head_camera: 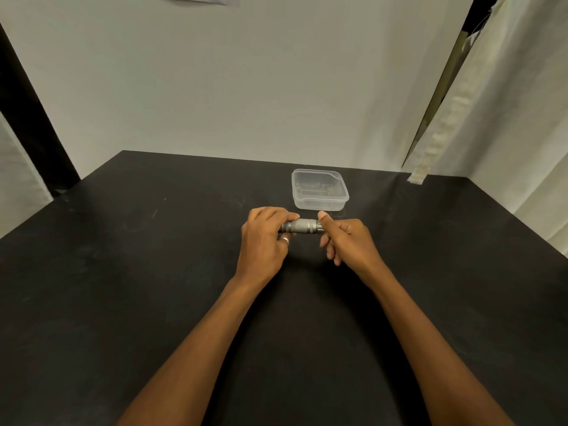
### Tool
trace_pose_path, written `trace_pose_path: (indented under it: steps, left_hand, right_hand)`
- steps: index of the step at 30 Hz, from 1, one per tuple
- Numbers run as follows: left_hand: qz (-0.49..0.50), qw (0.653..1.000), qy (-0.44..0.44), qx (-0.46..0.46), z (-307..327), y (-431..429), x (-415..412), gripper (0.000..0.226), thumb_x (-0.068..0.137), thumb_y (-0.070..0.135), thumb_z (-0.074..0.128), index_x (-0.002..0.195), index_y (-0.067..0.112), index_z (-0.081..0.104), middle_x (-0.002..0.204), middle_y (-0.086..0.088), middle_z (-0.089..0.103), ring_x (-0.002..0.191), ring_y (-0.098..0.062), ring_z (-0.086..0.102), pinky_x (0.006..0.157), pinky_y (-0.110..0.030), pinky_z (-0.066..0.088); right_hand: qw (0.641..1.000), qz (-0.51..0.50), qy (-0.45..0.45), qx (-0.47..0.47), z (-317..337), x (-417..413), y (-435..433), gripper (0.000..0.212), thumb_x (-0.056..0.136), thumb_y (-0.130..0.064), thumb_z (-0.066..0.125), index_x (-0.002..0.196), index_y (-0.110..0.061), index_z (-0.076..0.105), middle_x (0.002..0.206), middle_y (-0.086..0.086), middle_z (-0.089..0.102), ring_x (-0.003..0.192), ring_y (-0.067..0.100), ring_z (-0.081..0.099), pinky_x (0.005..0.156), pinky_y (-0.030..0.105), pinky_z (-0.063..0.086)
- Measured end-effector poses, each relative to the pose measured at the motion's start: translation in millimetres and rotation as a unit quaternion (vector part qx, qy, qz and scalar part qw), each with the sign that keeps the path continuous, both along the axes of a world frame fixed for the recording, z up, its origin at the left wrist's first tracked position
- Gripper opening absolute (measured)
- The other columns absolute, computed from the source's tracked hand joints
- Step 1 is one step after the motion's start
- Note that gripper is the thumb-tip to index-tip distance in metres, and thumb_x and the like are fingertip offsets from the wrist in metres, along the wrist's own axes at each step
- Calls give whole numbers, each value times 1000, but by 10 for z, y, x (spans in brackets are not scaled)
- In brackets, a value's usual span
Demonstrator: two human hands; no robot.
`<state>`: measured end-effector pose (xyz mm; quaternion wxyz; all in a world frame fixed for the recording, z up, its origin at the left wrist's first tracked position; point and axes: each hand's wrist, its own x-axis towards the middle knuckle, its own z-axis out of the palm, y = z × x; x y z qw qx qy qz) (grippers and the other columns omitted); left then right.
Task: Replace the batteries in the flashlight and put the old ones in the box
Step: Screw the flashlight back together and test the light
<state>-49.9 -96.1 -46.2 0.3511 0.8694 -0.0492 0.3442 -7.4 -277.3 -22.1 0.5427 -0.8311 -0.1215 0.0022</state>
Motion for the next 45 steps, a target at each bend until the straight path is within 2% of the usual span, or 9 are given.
trace_pose_path:
  steps: [5,12,19,25,27,31,38,43,45]
  left_hand:
    - [4,1000,4,-12,-14,18,16,39,81,-1,78,112,22,75,108,8,70,108,-18,54,91,-46,51]
    - [17,1000,11,-24,-39,36,44,38,80,0,78,111,22,75,108,7,70,107,-18,54,88,-45,52]
    - [-1,1000,2,-27,-46,21,48,38,80,3,80,112,24,75,108,10,69,104,-12,51,88,-40,51]
    - [19,999,9,-35,-51,41,57,36,82,4,79,112,23,75,109,8,70,107,-18,53,89,-43,52]
    - [17,999,10,-29,-50,45,56,37,82,2,79,113,22,75,109,7,70,107,-19,54,89,-44,52]
    - [8,1000,9,-24,-46,33,53,39,81,2,79,113,24,75,109,8,70,106,-17,53,89,-43,52]
    - [20,1000,10,-23,-60,41,66,40,80,0,79,112,23,75,109,7,71,108,-19,54,88,-46,52]
    - [12,1000,7,-17,-51,31,47,40,80,1,79,113,23,75,108,8,70,106,-18,54,88,-46,53]
    - [13,1000,7,-16,-44,25,42,39,80,2,80,113,24,75,109,8,70,106,-18,54,88,-47,53]
  right_hand:
    - [998,-36,-49,-25,6,-19,31,52,99,-59,55,77,-15,71,62,1,72,49,11,67,49,13,48]
    - [995,71,-38,65,12,0,5,10,100,-20,65,103,-14,73,86,7,77,74,21,76,47,23,47]
    - [997,-15,-62,-32,4,-29,14,61,102,-60,48,70,-14,73,57,4,70,44,14,63,54,18,52]
    - [996,60,-49,50,42,14,-18,9,99,-21,67,107,-16,68,90,4,74,65,11,69,56,14,49]
    - [997,51,-47,28,23,18,-14,9,99,-23,67,103,-16,69,86,2,74,63,9,69,56,14,49]
    - [997,-8,-60,-42,-3,-9,15,44,102,-53,54,83,-17,71,68,-2,73,52,9,68,56,17,53]
    - [997,60,-45,32,-4,8,3,10,98,-22,68,107,-19,68,93,0,74,67,13,72,56,13,48]
    - [998,3,-59,-35,-16,-3,2,43,101,-54,55,83,-19,73,67,-2,74,53,10,69,55,13,50]
    - [998,2,-58,-13,-9,2,-3,39,102,-52,55,88,-20,73,71,-2,75,55,11,69,54,13,49]
